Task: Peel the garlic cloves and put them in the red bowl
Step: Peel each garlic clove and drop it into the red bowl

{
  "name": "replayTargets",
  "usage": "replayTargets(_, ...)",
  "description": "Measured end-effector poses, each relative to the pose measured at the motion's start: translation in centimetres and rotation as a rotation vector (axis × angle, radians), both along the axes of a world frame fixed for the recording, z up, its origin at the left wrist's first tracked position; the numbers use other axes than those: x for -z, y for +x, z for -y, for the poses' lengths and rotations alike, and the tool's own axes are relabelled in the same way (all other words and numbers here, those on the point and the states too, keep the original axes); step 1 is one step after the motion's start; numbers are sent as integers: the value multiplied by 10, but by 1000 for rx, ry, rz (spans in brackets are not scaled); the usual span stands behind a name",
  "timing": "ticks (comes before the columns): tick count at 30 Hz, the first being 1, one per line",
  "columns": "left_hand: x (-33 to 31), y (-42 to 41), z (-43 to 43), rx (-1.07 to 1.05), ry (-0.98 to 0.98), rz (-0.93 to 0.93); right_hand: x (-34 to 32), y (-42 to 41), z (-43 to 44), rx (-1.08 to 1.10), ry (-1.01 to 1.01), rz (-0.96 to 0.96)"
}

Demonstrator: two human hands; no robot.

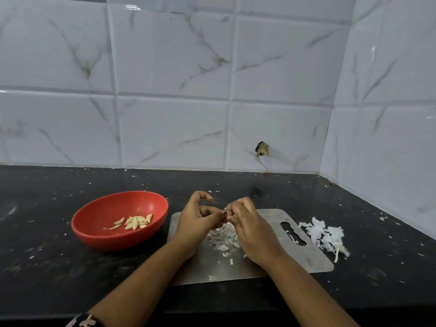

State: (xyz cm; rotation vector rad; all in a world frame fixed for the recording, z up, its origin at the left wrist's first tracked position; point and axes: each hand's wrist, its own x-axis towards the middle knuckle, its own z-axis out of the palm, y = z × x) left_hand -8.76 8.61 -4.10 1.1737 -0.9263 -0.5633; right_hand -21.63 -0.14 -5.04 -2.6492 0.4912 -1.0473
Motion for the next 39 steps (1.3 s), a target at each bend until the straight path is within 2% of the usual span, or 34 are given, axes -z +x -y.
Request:
replayTargets(3, -2, -1, 0, -74, -17, -56, -1, -2, -1, 38, 1, 34)
replayTargets(6, -3, -1, -4, -126, -29, -89, -2, -6, 3, 100, 91, 96)
replayTargets(11, -20, 9, -24, -220, 16, 45, -11, -7, 6, 132, 264, 121)
replayTargets(15, -45, 44, -46, -384, 123, 230, -16, -1, 1, 147, 272, 85)
replayTargets(18, -63, 73, -69, -552, 285, 424, -21, 3, -1, 162, 278, 83)
replayTargets(21, -65, 103, -88, -617, 581, 629, -24, 2, 1, 179, 279, 92)
replayTargets(24, -58, 118, -95, -612, 793, 706, -25, -3, 5, 153, 323, 31)
replayTargets(26, -57, 121, -94, -592, 865, 747, -27, -10, 7, 147, 349, -31)
replayTargets(29, -60, 120, -90, -558, 943, 806, -29, -24, 11, 196, 366, -18)
replayTargets(31, -61, 117, -84, -591, 907, 853, -28, -32, 13, 221, 371, -51)
replayTargets(34, -61, 99, -75, -685, 670, 866, -22, -35, 11, 260, 322, -124)
replayTargets(36, -59, 76, -68, -675, 510, 851, -18, -31, 9, 258, 303, -147)
replayTargets(39, -52, 38, -59, -589, 326, 853, -12, -21, 1, 282, 223, -286)
